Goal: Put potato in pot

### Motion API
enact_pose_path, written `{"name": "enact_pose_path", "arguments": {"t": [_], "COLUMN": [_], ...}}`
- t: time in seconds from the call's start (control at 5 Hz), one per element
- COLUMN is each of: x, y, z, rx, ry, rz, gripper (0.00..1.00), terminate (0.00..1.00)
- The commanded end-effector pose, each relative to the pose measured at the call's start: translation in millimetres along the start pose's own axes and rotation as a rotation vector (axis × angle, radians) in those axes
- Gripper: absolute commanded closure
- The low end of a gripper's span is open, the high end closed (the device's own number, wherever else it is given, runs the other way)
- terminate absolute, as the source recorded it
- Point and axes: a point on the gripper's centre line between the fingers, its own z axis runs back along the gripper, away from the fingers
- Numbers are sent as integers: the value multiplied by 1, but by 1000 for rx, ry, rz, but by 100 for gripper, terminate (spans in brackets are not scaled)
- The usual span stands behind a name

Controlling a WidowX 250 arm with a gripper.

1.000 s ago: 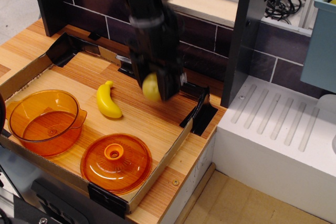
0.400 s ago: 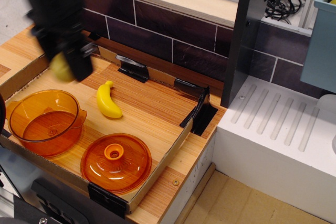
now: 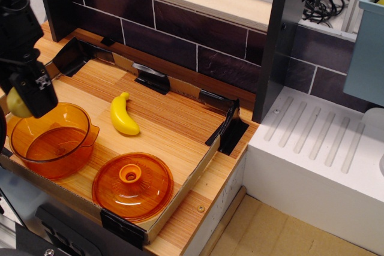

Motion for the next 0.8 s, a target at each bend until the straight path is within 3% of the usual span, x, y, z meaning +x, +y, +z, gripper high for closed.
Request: {"name": "enact_pose_path", "arguments": {"t": [0.0,0.2,0.6], "x": [5,16,60], "y": [-2,-4,-25], "z": [0,2,58], "rx": [60,77,2], "ry": [12,-2,-36], "rz": [13,34,100], "gripper": [0,0,0], "terminate": [0,0,0]}}
